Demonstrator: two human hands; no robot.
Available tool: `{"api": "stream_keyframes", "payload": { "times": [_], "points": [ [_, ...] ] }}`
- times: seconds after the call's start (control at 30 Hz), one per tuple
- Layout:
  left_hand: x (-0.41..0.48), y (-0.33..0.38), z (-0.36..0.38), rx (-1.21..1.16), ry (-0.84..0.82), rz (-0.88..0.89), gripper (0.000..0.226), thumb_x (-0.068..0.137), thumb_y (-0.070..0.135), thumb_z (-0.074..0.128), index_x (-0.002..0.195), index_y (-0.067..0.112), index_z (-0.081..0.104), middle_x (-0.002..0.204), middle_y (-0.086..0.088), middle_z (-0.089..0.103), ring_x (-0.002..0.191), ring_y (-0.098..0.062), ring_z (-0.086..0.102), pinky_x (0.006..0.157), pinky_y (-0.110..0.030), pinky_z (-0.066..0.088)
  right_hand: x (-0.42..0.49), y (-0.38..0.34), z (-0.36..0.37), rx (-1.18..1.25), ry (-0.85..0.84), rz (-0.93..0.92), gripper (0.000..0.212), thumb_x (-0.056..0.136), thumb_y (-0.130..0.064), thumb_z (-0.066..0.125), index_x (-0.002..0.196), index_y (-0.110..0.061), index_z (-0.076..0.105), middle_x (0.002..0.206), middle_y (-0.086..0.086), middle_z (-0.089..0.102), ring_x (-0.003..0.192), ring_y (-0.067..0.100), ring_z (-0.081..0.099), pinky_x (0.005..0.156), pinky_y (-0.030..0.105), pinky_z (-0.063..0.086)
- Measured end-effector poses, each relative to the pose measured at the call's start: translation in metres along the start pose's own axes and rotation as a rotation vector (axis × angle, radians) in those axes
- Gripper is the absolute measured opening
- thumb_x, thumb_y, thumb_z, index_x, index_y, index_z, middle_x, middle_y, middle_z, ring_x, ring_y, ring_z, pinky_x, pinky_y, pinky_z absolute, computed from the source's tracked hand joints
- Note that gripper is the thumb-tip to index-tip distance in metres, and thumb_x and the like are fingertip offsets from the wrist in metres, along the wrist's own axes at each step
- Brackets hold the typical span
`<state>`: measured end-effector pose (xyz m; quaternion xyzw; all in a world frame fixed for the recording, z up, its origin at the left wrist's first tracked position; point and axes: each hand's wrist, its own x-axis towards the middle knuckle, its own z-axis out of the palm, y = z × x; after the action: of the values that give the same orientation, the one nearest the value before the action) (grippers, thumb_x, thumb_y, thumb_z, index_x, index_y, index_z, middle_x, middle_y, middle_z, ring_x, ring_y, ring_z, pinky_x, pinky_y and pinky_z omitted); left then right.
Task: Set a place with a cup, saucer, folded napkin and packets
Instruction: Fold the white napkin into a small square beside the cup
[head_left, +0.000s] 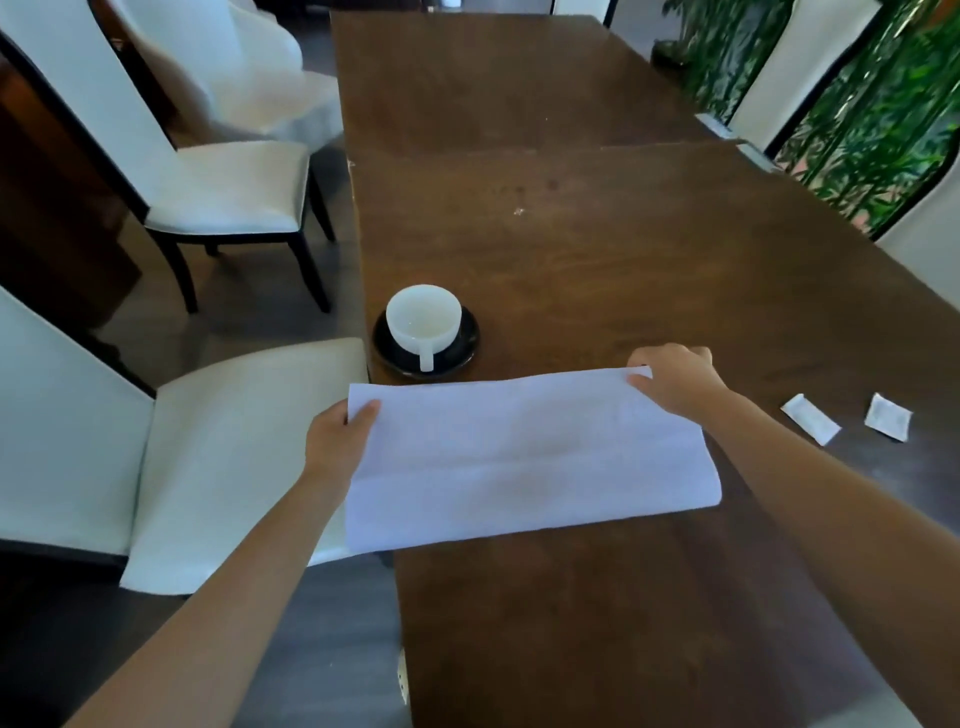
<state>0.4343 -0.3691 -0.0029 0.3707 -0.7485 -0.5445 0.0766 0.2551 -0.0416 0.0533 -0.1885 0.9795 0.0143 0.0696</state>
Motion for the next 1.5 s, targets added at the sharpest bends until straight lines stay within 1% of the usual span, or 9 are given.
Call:
{"api": "stream_keyframes", "payload": {
  "times": [0.13, 0.23, 0.37, 0.53, 1.03, 1.17, 1.27, 1.33, 1.5],
  "points": [
    [0.033, -0.001, 0.009, 0.107, -0.020, 0.038, 0.034, 0.090, 0.031, 0.050, 0.072, 0.003, 0.054, 0.065, -0.006, 0.050, 0.062, -0.020, 0.045, 0.054, -0.029, 0.034, 0.032, -0.004, 0.019, -0.023, -0.075, 0.031, 0.025, 0.096, -0.030, 0.040, 0.105, -0.018, 0.060, 0.098, 0.004, 0.066, 0.100, 0.025, 0.055, 0.092, 0.039, 0.031],
    [0.051, -0.009, 0.012, 0.240, -0.014, 0.108, 0.030, 0.090, 0.026, 0.050, 0.065, 0.010, 0.048, 0.060, 0.000, 0.044, 0.060, -0.019, 0.041, 0.052, -0.026, 0.030, 0.045, -0.003, 0.035, -0.036, -0.118, 0.052, 0.025, 0.096, -0.029, 0.041, 0.105, -0.016, 0.060, 0.104, 0.006, 0.065, 0.106, 0.026, 0.052, 0.091, 0.039, 0.031],
    [0.063, -0.024, 0.013, 0.277, 0.025, 0.104, 0.019, 0.086, 0.024, 0.057, 0.100, 0.012, 0.064, 0.103, -0.005, 0.061, 0.093, -0.021, 0.057, 0.078, -0.031, 0.045, 0.053, -0.002, 0.052, -0.035, -0.096, 0.081, 0.024, 0.094, -0.027, 0.045, 0.114, -0.017, 0.055, 0.118, 0.006, 0.056, 0.116, 0.026, 0.045, 0.093, 0.042, 0.032],
    [0.061, -0.032, 0.021, 0.192, 0.048, -0.088, 0.048, 0.084, 0.024, 0.062, 0.129, 0.015, 0.047, 0.115, -0.009, 0.057, 0.090, -0.021, 0.054, 0.077, -0.033, 0.045, 0.057, -0.002, 0.070, -0.023, -0.078, 0.059, 0.030, 0.093, -0.025, 0.049, 0.123, -0.019, 0.049, 0.124, 0.008, 0.048, 0.117, 0.029, 0.043, 0.101, 0.047, 0.031],
    [-0.005, -0.017, 0.071, 0.241, 0.159, 0.016, 0.028, 0.090, 0.011, 0.047, 0.115, 0.015, 0.059, 0.092, -0.005, 0.063, 0.078, -0.020, 0.054, 0.066, -0.026, 0.038, 0.054, 0.065, 0.069, -0.015, -0.191, -0.042, 0.018, 0.094, -0.024, 0.047, 0.110, -0.017, 0.051, 0.120, 0.008, 0.048, 0.115, 0.028, 0.038, 0.095, 0.045, 0.033],
    [-0.021, -0.008, 0.088, 0.273, 0.227, 0.042, 0.042, 0.093, 0.005, 0.043, 0.134, 0.013, 0.044, 0.121, -0.012, 0.060, 0.110, -0.030, 0.056, 0.087, -0.034, 0.047, 0.033, 0.065, 0.072, -0.010, -0.019, -0.002, 0.035, 0.091, -0.026, 0.051, 0.124, -0.016, 0.048, 0.127, 0.011, 0.046, 0.118, 0.032, 0.037, 0.099, 0.045, 0.031],
    [-0.034, -0.006, 0.108, 0.509, 0.275, 0.259, 0.050, 0.094, 0.008, 0.043, 0.142, 0.013, 0.031, 0.148, -0.011, 0.037, 0.136, -0.029, 0.034, 0.110, -0.039, 0.030, 0.013, 0.025, 0.083, 0.085, 0.045, -0.135, 0.046, 0.095, -0.032, 0.044, 0.138, -0.016, 0.040, 0.145, 0.011, 0.039, 0.134, 0.030, 0.030, 0.110, 0.041, 0.020],
    [-0.044, -0.008, 0.131, 0.745, 0.151, 0.408, 0.051, 0.097, 0.019, 0.038, 0.146, 0.015, 0.023, 0.156, -0.010, 0.021, 0.144, -0.027, 0.018, 0.117, -0.042, 0.014, -0.002, -0.012, 0.097, 0.121, -0.012, -0.274, 0.052, 0.098, -0.034, 0.035, 0.146, -0.016, 0.026, 0.156, 0.006, 0.023, 0.144, 0.024, 0.016, 0.116, 0.038, 0.008],
    [-0.046, -0.037, 0.152, 0.986, -0.004, 0.342, 0.057, 0.097, 0.042, 0.016, 0.149, 0.022, 0.004, 0.159, -0.002, 0.003, 0.146, -0.018, -0.004, 0.114, -0.044, -0.011, -0.031, -0.063, 0.129, 0.085, -0.104, -0.428, 0.058, 0.099, -0.042, 0.023, 0.150, -0.020, 0.007, 0.160, -0.001, 0.003, 0.147, 0.022, -0.004, 0.117, 0.045, -0.004]
  ]
}}
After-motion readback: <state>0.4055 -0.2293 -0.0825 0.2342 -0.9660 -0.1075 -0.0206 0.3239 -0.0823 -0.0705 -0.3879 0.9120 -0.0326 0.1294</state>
